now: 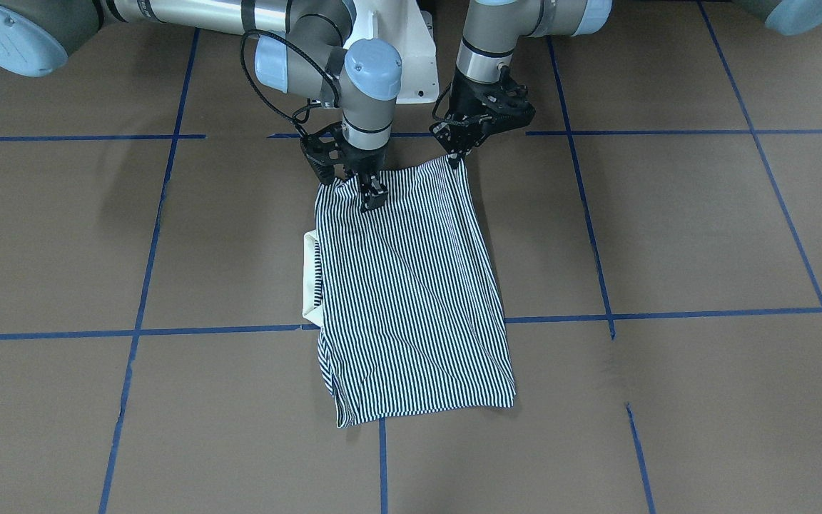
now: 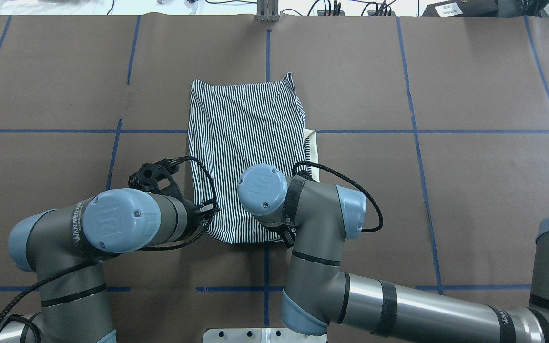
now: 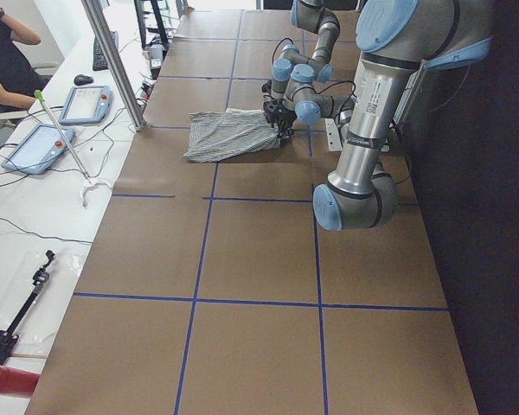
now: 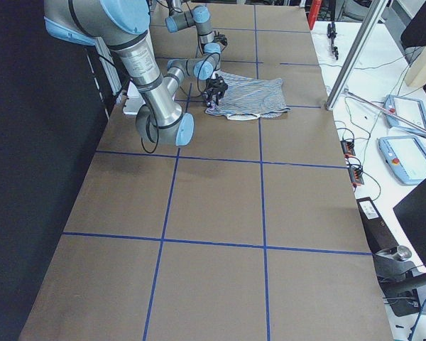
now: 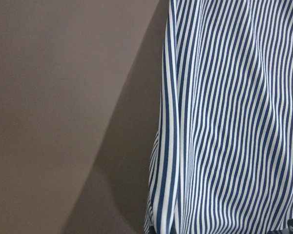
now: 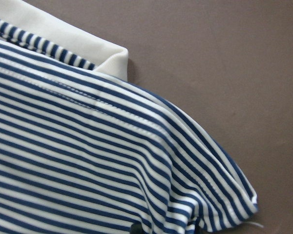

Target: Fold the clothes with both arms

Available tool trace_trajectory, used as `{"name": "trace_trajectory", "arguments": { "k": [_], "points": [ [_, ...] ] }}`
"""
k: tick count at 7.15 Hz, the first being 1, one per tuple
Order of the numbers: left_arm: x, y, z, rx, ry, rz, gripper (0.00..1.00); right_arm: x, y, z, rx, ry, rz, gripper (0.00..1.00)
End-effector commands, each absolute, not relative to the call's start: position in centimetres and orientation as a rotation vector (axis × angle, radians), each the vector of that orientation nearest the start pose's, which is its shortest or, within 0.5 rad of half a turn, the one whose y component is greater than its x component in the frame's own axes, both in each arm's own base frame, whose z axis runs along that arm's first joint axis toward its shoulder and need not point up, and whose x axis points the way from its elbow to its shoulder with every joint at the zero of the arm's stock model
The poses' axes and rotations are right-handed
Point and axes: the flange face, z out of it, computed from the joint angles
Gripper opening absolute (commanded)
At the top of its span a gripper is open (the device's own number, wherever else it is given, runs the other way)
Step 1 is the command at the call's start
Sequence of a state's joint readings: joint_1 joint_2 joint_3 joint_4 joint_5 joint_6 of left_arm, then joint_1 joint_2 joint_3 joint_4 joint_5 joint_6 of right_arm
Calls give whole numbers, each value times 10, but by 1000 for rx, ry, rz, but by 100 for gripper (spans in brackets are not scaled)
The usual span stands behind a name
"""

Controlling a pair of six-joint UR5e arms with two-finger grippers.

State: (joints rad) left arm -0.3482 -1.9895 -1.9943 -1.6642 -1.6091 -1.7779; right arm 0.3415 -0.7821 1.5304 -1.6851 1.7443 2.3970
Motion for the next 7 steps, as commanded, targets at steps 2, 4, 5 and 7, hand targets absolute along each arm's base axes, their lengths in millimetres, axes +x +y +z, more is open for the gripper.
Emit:
{"name": "trace_trajectory", "arguments": {
  "k": [2, 4, 5, 7],
  "points": [
    [495, -317, 237, 31, 946, -496, 0, -647, -352, 213, -332, -606, 1068, 0],
    [495, -317, 235, 30, 949, -494, 0, -635, -349, 195, -340, -651, 1061, 0],
    [495, -315, 235, 28, 951, -490, 0, -611, -341, 190, -346, -692, 1053, 0],
    [491, -310, 223, -1, 977, -474, 0, -585, -332, 216, -339, -683, 1039, 0]
  ]
}}
